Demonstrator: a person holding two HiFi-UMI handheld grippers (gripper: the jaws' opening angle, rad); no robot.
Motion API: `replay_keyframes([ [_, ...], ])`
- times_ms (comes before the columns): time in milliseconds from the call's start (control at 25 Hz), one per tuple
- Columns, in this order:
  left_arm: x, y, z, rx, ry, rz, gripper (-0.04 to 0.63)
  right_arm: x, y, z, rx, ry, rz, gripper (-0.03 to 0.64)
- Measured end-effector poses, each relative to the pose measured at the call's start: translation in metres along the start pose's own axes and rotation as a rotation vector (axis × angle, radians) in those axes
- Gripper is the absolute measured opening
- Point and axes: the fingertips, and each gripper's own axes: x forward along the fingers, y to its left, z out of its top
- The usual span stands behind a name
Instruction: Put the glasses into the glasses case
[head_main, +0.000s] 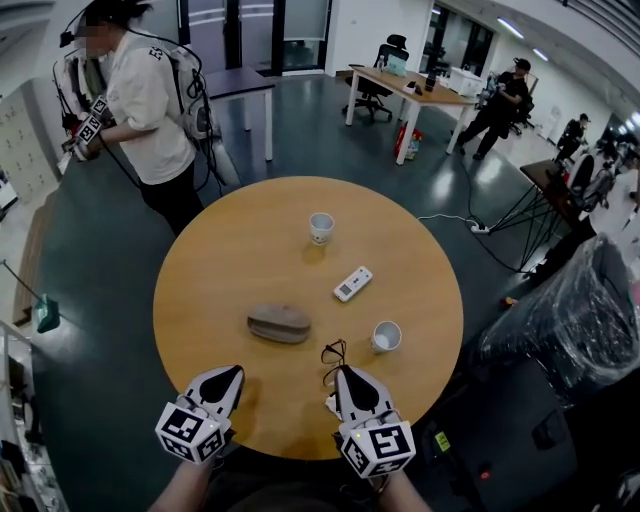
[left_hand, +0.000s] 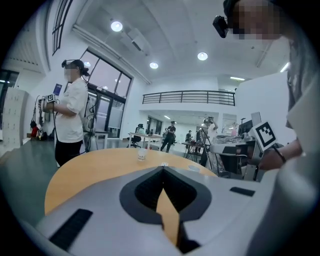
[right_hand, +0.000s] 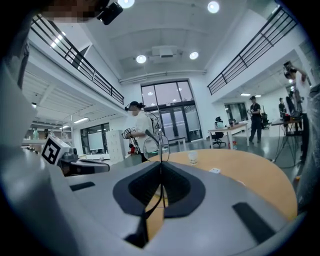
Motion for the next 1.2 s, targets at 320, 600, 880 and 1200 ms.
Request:
replay_keyframes([
  [320,0.015,0.016,-0.013,-0.009,0.042,-0.013,0.006,0.031,0.027,-0.020,0.006,0.073,0.068,-0.006],
  [600,0.047,0.046,-0.035,-0.042,0.102,-0.051,0.006,0.063,0.042,-0.057,-0.180,0.221,0.111,-0.006],
  [880,0.092,0.077,-0.066,-0.039,0.196,-0.075,0.006,0.096,0.040,-0.101,-0.287,0.380,0.125,-0.006],
  [1200,0.134,0.097,-0.089,-0.042,0.286,-0.131,0.006,0.133,0.036,-0.136,-0.377,0.621,0.088,-0.006],
])
